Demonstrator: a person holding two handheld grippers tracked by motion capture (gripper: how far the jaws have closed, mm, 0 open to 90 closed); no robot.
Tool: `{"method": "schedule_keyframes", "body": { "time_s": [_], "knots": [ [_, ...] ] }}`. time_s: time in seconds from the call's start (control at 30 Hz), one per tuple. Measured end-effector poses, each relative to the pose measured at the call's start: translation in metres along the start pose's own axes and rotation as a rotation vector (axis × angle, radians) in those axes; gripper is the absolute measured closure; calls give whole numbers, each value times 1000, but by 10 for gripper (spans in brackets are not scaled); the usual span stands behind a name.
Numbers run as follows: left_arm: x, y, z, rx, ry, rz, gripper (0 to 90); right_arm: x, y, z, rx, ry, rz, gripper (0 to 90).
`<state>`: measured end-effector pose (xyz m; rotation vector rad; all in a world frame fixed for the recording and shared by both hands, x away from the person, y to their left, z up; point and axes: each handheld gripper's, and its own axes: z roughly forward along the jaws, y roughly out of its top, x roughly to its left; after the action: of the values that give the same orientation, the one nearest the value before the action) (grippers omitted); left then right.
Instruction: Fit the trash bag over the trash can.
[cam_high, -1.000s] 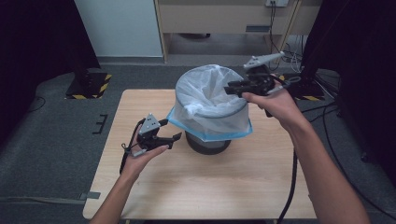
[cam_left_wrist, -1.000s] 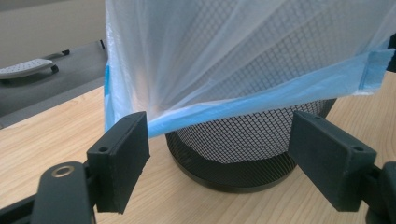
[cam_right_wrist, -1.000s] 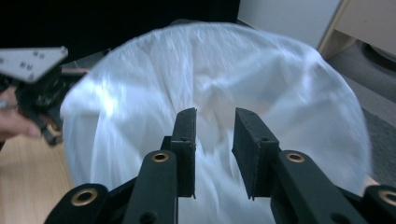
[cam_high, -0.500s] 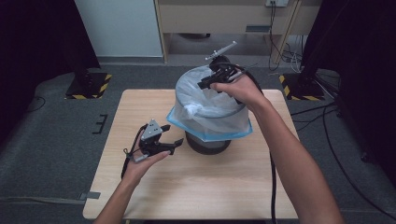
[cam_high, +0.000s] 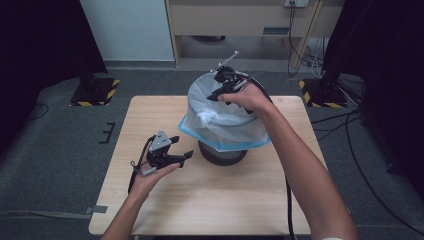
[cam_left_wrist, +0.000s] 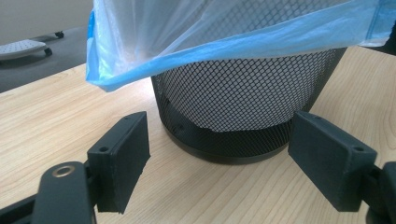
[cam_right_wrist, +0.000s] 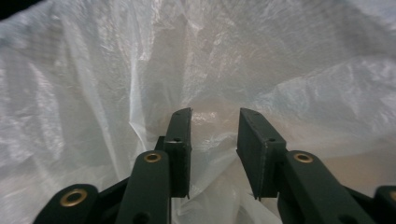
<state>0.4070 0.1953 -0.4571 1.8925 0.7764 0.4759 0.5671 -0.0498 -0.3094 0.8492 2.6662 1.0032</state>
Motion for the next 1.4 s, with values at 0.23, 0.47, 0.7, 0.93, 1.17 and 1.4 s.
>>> {"method": "schedule_keyframes", "body": {
  "time_s": [0.23, 0.47, 0.7, 0.93, 1.17, 1.4],
  "knots": [
    [3, -1, -1, 0, 4, -4, 194, 3, 2, 15, 53, 9, 0, 503],
    [7, -4, -4, 1, 12, -17, 191, 4, 4, 26, 74, -13, 5, 357],
    [14, -4, -5, 0, 22, -24, 190, 4, 4, 22, 51, -21, 28, 208],
    [22, -4, -4, 12, 27, -38, 182, 7, 4, -7, -30, -27, 29, 154],
    [40, -1, -5, 46, 65, -84, 147, -10, -9, -65, -213, -101, 78, 198],
    [54, 0, -7, 52, 112, -105, 135, -29, -29, -103, -336, -176, 129, 293]
  ]
}}
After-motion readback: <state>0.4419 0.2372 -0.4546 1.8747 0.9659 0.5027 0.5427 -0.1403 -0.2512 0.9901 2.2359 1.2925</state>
